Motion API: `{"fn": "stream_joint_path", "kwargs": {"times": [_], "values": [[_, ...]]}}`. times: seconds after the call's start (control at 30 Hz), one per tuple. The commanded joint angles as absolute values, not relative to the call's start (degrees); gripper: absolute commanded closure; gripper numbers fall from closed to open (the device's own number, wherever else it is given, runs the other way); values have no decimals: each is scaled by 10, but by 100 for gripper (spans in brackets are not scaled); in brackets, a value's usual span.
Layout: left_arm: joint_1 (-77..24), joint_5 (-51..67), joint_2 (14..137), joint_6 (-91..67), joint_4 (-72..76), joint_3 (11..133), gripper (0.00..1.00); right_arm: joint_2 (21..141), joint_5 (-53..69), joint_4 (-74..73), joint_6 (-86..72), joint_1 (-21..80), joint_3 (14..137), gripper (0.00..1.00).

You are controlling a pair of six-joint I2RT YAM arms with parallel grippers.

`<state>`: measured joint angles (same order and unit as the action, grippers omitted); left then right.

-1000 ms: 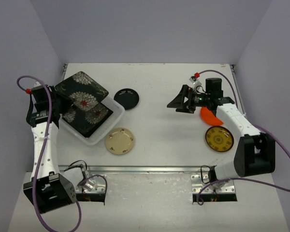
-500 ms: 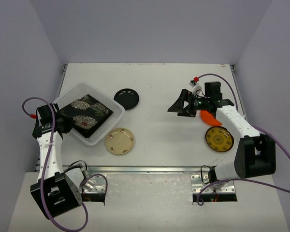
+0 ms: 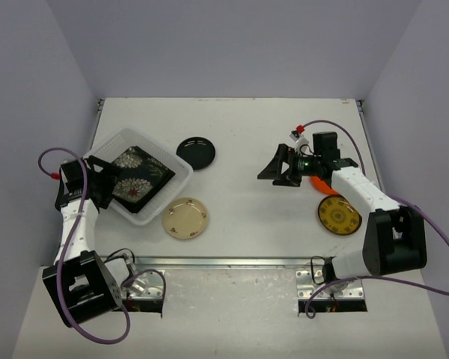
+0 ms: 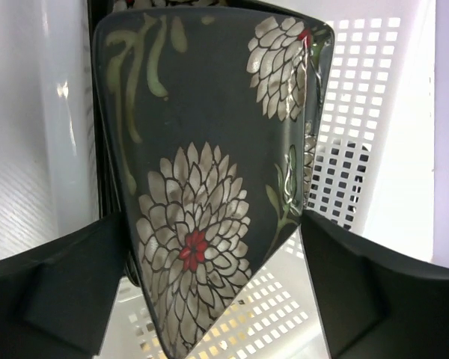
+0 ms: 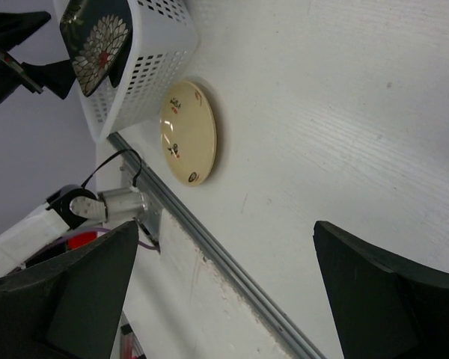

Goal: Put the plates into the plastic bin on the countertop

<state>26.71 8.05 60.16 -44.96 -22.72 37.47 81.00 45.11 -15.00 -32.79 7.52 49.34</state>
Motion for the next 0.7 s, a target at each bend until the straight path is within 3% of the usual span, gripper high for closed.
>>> {"fn": "stream_joint_path", "kwargs": {"times": [0.0,0.47,0.67], "values": [[270,73,602,-433,-192,401,0,823,429,-118,-327,104,491,1],[266,90,714,-353,-254,487,0,1011,292,-86,-359,339,568,1],[264,16,658,-321,-287,507,0,1077,263,-69,-383,400,603,1]]}}
